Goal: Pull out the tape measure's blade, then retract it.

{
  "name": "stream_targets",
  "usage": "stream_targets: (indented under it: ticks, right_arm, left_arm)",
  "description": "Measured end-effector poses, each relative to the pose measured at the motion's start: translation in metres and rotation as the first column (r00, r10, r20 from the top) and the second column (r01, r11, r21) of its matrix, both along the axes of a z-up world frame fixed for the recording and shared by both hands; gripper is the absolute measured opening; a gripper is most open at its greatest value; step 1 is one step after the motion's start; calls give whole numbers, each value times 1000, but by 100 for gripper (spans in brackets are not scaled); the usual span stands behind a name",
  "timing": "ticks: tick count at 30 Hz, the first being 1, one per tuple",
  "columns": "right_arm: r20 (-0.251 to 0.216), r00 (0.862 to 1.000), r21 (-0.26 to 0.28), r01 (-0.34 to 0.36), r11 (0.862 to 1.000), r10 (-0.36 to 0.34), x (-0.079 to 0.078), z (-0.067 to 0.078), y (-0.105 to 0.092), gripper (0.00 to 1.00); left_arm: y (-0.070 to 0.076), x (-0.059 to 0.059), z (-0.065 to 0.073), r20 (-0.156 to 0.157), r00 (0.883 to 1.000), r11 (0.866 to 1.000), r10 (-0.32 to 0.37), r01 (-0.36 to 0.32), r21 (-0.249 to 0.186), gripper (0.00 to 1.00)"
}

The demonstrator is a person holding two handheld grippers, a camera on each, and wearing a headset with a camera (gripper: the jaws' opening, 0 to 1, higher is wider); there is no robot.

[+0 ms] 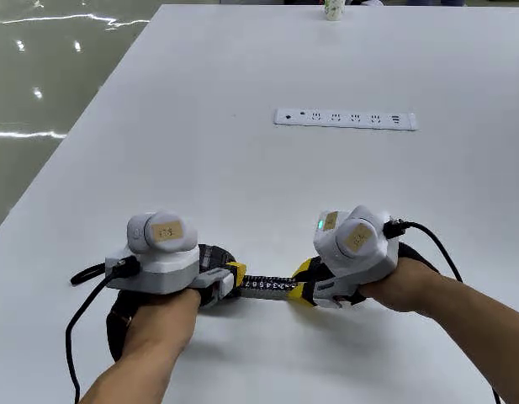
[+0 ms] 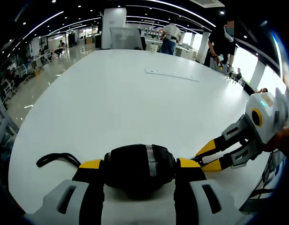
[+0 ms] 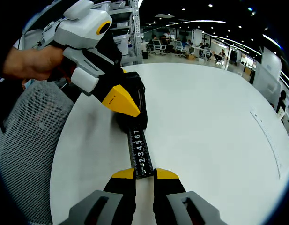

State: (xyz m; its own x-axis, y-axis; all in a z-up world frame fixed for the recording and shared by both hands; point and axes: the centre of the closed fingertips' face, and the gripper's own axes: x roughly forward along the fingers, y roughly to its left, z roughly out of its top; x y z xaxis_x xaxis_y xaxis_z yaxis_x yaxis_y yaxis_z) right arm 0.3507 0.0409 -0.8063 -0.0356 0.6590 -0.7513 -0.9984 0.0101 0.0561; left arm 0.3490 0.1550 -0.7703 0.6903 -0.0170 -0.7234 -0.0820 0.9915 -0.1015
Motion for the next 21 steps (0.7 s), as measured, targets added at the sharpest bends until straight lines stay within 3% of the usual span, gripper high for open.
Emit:
stream_targets:
  ticks: [21]
  right_arm:
    - [-15, 1000, 33, -14, 999, 14, -6, 0, 24, 10]
  left_arm:
    - [0, 0, -1, -3, 1000, 1000, -1, 1, -6, 55]
